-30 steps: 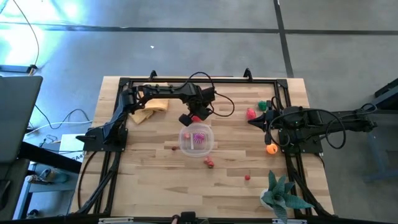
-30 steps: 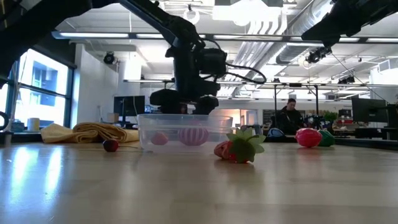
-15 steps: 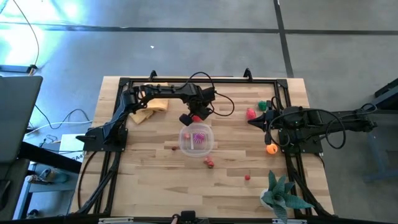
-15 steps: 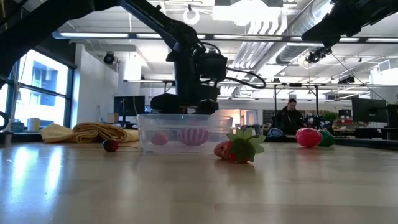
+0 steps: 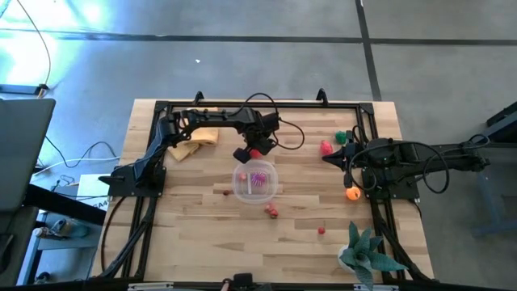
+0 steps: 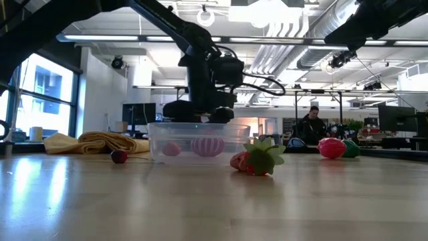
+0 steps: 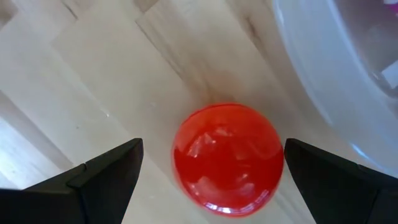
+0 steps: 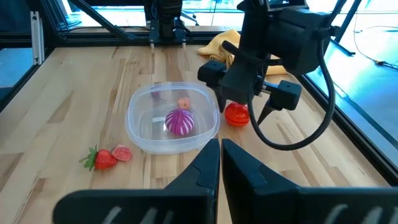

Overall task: Pick and placing Produce into tupperware
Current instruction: Put the tomato into the transparent bin

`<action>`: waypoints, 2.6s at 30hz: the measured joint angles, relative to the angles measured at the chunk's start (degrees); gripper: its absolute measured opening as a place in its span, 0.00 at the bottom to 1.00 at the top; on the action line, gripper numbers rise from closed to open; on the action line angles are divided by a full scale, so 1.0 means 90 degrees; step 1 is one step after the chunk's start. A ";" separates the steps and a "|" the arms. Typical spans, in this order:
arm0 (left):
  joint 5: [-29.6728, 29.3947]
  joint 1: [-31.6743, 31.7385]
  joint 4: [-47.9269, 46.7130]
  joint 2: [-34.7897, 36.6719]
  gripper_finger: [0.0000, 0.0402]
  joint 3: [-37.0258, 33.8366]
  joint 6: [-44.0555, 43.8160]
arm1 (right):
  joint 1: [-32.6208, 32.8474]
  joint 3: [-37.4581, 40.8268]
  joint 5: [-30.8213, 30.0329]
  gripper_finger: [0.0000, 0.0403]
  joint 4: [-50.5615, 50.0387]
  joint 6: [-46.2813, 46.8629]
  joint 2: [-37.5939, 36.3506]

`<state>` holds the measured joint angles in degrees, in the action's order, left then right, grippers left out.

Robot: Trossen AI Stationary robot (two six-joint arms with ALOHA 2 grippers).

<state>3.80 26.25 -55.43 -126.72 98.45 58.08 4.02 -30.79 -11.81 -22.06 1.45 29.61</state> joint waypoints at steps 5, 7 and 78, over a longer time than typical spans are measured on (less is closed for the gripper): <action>-0.0028 0.0001 0.0084 0.0007 0.95 -0.0144 0.0002 | 0.0001 0.0000 0.0000 0.02 0.0002 0.0000 0.0000; -0.0066 -0.0002 0.0143 0.0007 0.95 -0.0165 0.0007 | -0.0002 0.0000 0.0000 0.02 0.0002 0.0000 -0.0002; -0.0950 -0.0763 -0.1587 0.0677 0.66 0.1078 -0.0719 | 0.0000 0.0000 -0.0001 0.02 0.0002 0.0000 -0.0001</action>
<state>-4.75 19.39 -69.72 -120.62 108.16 51.61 4.02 -30.79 -11.82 -22.04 1.45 29.60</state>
